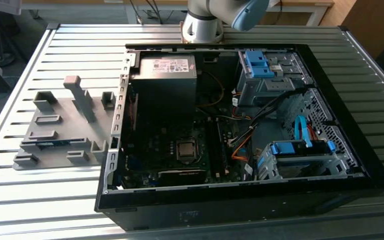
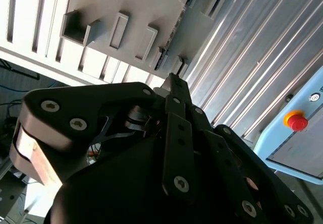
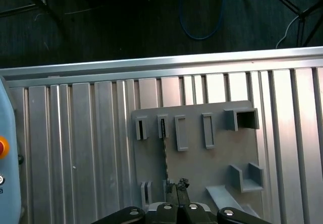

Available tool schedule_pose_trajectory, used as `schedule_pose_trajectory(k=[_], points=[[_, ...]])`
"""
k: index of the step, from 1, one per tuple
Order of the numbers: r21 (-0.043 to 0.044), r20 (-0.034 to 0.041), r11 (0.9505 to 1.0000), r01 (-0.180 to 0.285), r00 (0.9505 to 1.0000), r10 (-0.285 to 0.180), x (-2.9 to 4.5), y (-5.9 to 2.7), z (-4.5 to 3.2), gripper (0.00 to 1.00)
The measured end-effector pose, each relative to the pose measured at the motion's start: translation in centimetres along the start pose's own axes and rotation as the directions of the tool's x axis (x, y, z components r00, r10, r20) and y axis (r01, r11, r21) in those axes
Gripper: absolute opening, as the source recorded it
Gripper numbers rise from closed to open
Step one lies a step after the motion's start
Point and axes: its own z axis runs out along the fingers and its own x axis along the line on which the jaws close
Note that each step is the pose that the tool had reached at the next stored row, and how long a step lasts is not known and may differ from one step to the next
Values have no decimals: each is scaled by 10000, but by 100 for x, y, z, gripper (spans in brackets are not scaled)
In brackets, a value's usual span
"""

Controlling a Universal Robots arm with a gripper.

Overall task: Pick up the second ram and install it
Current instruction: 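Pick up the second ram and move it above second insertion slot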

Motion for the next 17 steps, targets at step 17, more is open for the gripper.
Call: schedule_pose_trajectory(k=[17], points=[[8,-3,9999,157,9999,-157,-1,4,134,24]])
